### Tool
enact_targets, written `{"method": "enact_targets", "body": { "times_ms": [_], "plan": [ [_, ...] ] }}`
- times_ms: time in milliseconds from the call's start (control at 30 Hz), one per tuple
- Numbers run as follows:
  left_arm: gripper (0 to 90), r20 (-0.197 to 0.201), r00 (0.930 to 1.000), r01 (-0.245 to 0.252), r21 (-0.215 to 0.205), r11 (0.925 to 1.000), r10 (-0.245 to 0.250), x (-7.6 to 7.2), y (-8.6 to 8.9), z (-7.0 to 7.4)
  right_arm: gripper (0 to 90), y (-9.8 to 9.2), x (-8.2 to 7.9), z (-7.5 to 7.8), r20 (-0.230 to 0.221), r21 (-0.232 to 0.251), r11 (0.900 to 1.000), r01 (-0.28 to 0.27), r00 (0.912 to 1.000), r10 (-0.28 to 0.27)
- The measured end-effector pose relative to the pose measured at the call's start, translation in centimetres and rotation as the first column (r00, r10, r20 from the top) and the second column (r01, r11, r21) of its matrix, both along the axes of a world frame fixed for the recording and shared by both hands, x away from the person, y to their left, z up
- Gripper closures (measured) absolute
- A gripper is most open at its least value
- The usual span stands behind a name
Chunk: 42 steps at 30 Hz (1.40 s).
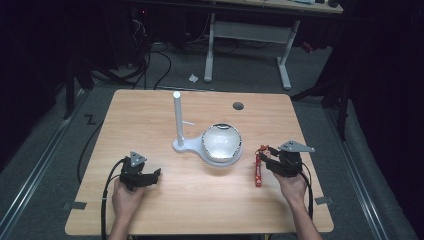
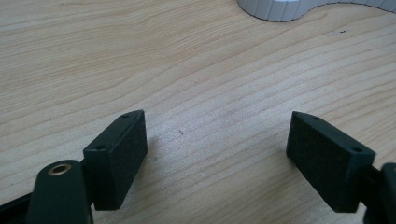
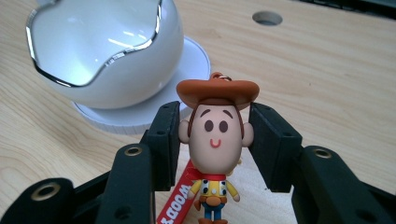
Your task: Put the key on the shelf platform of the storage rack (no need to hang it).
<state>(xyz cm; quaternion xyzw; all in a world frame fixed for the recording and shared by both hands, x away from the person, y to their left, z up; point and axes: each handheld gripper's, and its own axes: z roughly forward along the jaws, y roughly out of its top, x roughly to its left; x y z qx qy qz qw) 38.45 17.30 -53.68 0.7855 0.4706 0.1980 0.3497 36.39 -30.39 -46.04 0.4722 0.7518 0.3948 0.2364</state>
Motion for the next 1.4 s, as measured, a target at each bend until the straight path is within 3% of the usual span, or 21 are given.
{"method": "enact_targets", "body": {
  "times_ms": [367,667,1033,1400],
  "plan": [
    [20.8,0.0,1.0,0.0,-0.001,1.0,0.0,0.0,0.0,0.0,55.7,-0.1,-1.2,3.4,0.063,0.007,0.999,-0.035,0.9974,0.035],
    [20.8,0.0,1.0,0.0,0.0,1.0,0.0,0.0,0.0,0.0,55.6,0.2,-1.8,5.5,0.088,0.026,0.998,-0.059,0.9945,0.057],
    [20.8,0.0,1.0,0.0,0.0,1.0,0.0,0.0,0.0,0.0,55.6,0.7,-1.9,8.9,0.127,0.071,0.989,-0.128,0.9849,0.118],
    [20.8,0.0,1.0,0.0,0.0,1.0,0.0,0.0,0.0,0.0,55.6,1.9,-1.9,11.0,0.146,0.096,0.976,-0.194,0.9729,0.179]
  ]
}}
